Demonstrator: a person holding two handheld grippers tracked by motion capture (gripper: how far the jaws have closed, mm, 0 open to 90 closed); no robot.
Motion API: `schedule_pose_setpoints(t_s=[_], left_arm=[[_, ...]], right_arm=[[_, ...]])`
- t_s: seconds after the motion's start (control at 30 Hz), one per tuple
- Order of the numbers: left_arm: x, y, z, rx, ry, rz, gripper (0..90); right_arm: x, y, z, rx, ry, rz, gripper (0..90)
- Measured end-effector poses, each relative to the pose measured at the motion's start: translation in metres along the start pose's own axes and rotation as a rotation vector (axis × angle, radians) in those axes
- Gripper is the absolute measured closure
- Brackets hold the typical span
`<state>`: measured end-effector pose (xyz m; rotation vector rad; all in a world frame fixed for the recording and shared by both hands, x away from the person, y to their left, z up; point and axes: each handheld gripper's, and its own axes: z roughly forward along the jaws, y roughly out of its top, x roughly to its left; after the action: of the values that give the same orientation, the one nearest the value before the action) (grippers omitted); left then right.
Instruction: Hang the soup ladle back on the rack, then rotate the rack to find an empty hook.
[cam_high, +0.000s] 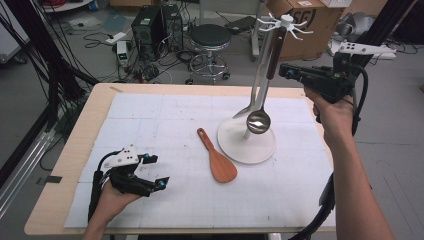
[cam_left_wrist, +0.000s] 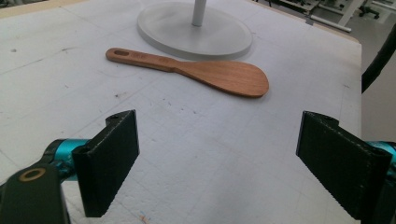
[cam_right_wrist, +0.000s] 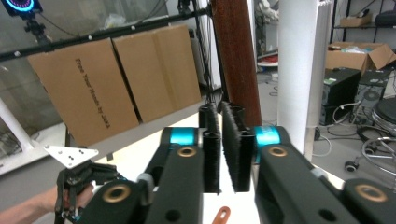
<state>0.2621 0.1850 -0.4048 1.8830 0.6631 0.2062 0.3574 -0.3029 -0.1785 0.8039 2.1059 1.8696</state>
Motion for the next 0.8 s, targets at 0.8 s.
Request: schedule_pose_setpoints(t_s=[0.8], left_arm=[[0.000, 0.000, 0.000, 0.003, -0.003, -0.001, 13.8]], right_arm=[[-0.006, 0.033, -0.030, -0.056, -0.042, -0.029, 89.5]])
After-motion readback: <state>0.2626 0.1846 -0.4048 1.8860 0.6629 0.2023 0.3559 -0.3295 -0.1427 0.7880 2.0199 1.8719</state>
